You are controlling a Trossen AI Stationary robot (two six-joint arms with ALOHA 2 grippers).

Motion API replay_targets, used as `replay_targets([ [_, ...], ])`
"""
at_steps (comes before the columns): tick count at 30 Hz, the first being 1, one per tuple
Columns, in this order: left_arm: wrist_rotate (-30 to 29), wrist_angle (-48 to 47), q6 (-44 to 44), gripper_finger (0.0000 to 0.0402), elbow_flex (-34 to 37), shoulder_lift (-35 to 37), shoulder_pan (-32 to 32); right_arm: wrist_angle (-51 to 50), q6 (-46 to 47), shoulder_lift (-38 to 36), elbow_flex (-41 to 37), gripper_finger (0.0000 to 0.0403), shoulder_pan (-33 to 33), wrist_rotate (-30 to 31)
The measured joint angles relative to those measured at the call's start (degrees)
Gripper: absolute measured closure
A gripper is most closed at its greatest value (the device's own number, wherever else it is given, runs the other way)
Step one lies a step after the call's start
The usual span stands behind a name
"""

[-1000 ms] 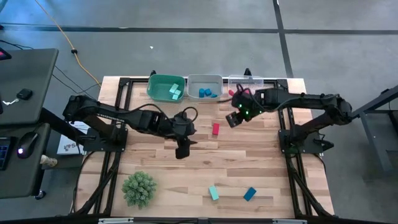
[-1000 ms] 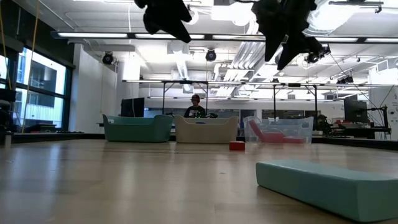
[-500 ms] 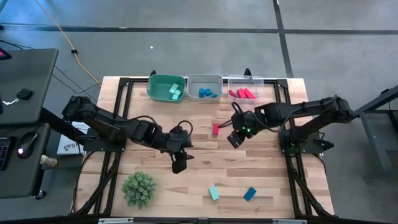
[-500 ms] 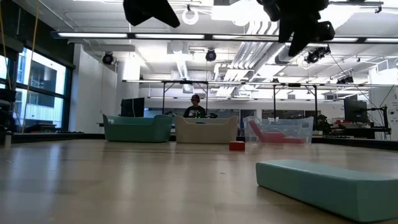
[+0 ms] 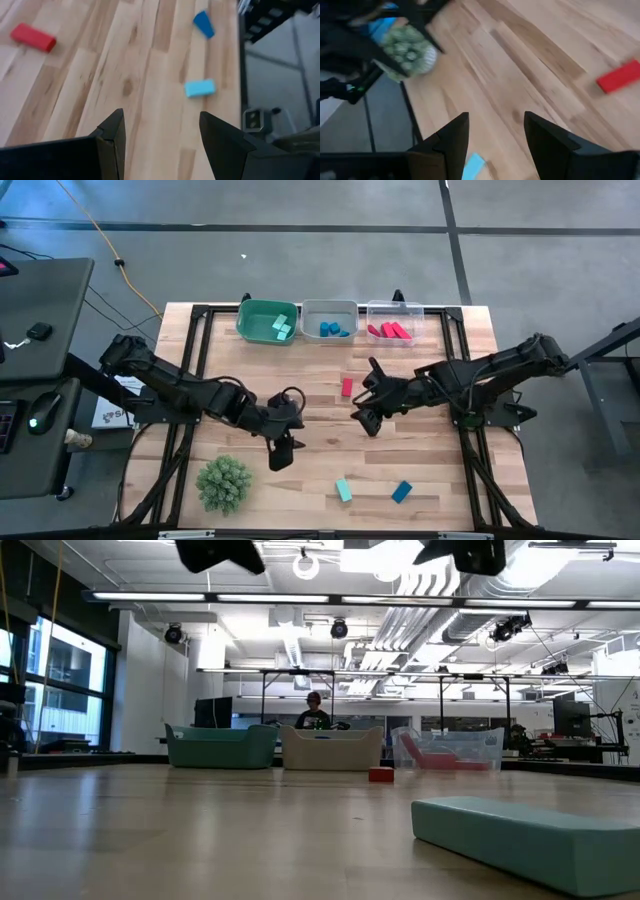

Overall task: Sort & place blocks by color
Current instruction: Put the light blue block into the green bin

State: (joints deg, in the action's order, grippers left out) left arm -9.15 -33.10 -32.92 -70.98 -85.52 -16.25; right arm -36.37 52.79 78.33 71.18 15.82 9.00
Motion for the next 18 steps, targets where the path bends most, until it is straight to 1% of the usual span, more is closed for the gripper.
replay_targets([
  [5,0.0,-7.7,-3.5,0.0227,0.0,0.0,0.0,5.5,-3.4,0.0,0.0,0.0223,0.1,0.0],
  [9,0.0,-12.4,-4.4,0.0227,0.0,0.0,0.0,13.7,-8.2,0.1,0.0,0.0209,-0.4,0.0],
  [13,0.0,-15.0,-3.2,0.0227,0.0,0.0,0.0,21.7,-11.5,0.1,0.0,0.0195,-0.4,1.7],
  [18,-0.1,-17.7,-0.6,0.0227,0.0,0.0,1.0,25.7,-11.7,0.1,0.0,0.0187,-0.4,2.0],
])
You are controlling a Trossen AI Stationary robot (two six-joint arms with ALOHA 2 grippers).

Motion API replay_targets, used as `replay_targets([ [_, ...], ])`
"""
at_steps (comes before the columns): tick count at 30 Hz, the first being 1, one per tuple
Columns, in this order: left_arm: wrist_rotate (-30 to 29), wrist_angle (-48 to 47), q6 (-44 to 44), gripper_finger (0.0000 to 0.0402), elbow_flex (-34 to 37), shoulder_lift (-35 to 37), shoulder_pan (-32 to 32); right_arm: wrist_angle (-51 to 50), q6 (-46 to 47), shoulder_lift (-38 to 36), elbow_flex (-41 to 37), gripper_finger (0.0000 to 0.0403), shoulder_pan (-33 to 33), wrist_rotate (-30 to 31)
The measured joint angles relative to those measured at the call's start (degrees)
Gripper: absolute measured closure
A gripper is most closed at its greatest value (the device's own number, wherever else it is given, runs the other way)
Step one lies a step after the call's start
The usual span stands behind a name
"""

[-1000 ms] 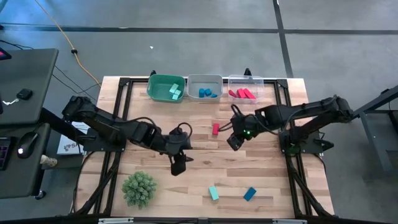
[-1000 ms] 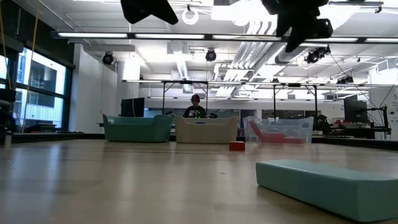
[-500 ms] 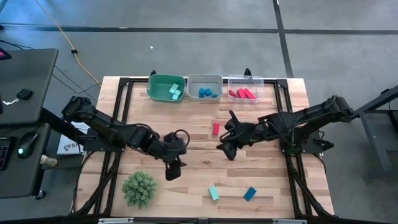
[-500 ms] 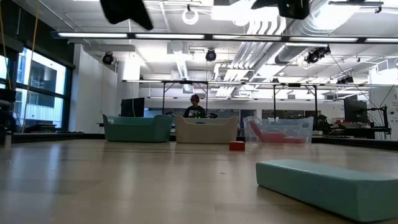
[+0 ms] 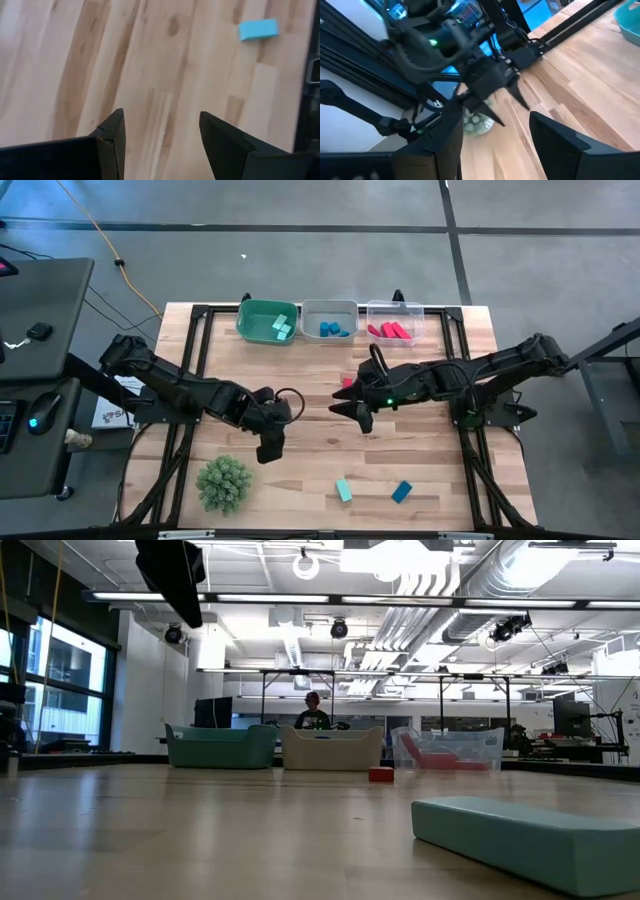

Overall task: Sort & place blocks by color
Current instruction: Put the light blue block into the green bin

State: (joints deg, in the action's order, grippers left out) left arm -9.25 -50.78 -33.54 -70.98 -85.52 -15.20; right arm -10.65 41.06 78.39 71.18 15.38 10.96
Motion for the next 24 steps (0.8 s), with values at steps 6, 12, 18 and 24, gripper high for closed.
replay_targets([
  [6,-0.4,-4.5,2.7,0.0227,0.0,0.0,2.7,4.9,2.5,0.0,0.0,0.0186,0.2,-0.8],
  [12,-0.6,-8.2,7.3,0.0227,0.0,0.0,5.8,9.4,6.8,0.0,0.0,0.0187,1.8,-1.9],
  [18,-2.0,-9.5,11.8,0.0227,0.0,0.0,8.7,9.7,11.6,0.0,0.0,0.0187,4.4,0.5],
  [24,-2.1,-9.5,14.9,0.0227,0.0,0.0,10.4,14.8,11.4,0.0,0.0,0.0187,7.2,6.5],
])
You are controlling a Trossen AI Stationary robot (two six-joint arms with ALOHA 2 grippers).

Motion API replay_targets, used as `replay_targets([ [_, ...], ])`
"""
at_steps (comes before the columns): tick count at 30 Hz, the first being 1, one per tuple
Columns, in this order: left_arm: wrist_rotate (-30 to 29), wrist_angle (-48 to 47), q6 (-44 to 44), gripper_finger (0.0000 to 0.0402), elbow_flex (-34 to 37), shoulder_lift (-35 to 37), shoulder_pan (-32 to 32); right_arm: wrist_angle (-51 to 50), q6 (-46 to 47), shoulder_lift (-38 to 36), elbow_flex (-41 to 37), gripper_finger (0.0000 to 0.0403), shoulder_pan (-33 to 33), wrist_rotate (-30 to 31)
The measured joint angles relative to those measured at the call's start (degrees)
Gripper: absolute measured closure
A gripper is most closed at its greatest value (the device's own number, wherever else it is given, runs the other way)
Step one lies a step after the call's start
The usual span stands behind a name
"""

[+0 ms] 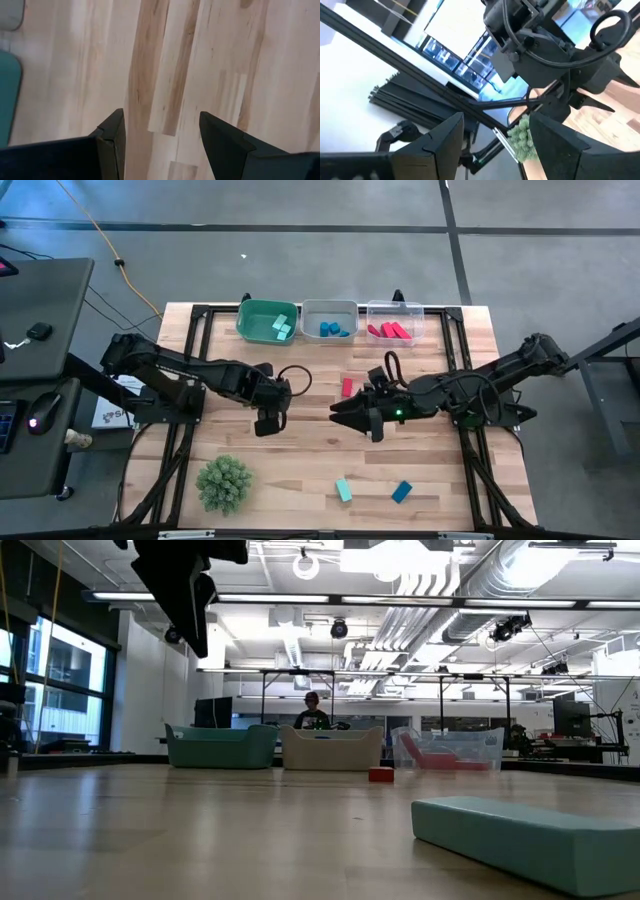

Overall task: Sort & place blocks by color
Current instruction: Put the light blue block into the green bin

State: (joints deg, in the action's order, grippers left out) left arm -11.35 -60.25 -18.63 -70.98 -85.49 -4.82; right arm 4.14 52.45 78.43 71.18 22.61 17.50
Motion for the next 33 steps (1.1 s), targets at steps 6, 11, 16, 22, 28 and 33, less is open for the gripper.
replay_targets([
  [6,0.0,0.0,3.0,0.0227,0.0,0.0,1.1,0.4,0.7,0.2,0.0,0.0187,1.7,3.9],
  [11,0.0,0.0,3.9,0.0227,0.0,0.0,2.2,-4.5,-0.7,4.2,7.3,0.0187,2.3,3.6],
  [16,0.0,0.0,4.2,0.0227,0.0,0.0,3.3,-25.9,1.2,9.5,19.9,0.0187,2.2,3.1],
  [22,0.0,-1.1,4.9,0.0227,0.0,0.0,4.2,-43.2,12.3,15.4,29.0,0.0187,2.4,2.9],
  [28,0.1,-4.7,6.9,0.0227,0.0,0.0,5.7,-45.8,21.0,21.0,30.0,0.0187,2.6,-4.2],
  [33,0.1,-6.7,7.4,0.0227,0.0,0.0,7.7,-48.9,27.8,25.4,30.1,0.0187,2.6,-9.7],
])
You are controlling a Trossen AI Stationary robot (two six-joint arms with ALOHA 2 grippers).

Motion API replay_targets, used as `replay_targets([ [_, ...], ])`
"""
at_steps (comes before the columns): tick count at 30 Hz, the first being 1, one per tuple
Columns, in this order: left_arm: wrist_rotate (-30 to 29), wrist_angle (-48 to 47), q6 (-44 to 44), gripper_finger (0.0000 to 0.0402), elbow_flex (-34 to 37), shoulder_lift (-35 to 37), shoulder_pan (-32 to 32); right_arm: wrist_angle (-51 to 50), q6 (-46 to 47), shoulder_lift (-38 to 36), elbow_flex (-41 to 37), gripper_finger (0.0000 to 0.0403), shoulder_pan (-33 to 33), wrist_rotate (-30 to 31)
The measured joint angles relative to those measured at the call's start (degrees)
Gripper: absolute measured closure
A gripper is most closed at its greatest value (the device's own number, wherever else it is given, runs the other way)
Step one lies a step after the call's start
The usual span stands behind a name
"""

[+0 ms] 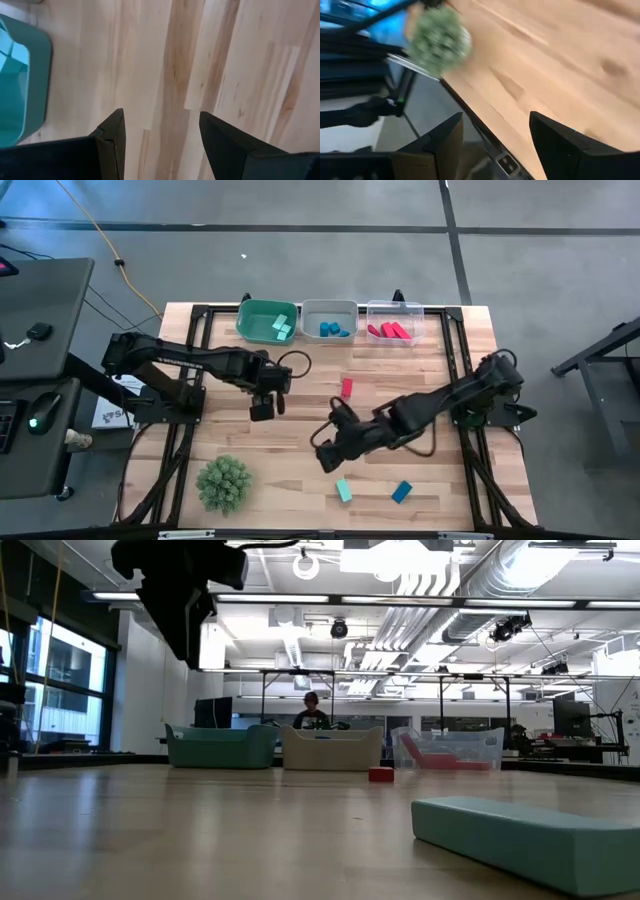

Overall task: Sort & place blocks by color
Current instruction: Put the light blue block into the green bin

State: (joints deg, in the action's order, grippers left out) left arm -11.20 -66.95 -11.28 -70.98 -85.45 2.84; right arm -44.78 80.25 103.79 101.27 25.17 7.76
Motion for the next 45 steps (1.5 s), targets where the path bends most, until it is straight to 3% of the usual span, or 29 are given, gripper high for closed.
replay_targets([
  [6,0.0,0.1,2.0,0.0227,0.0,0.0,1.5,-4.3,5.6,4.4,0.0,0.0187,0.7,-5.0],
  [28,0.0,0.3,5.6,0.0227,0.0,0.0,2.1,-7.7,20.0,16.8,0.0,0.0187,8.2,-4.8],
  [45,-0.1,0.5,6.6,0.0227,0.0,0.0,2.1,-4.6,20.0,22.8,0.0,0.0187,8.4,-8.0],
])
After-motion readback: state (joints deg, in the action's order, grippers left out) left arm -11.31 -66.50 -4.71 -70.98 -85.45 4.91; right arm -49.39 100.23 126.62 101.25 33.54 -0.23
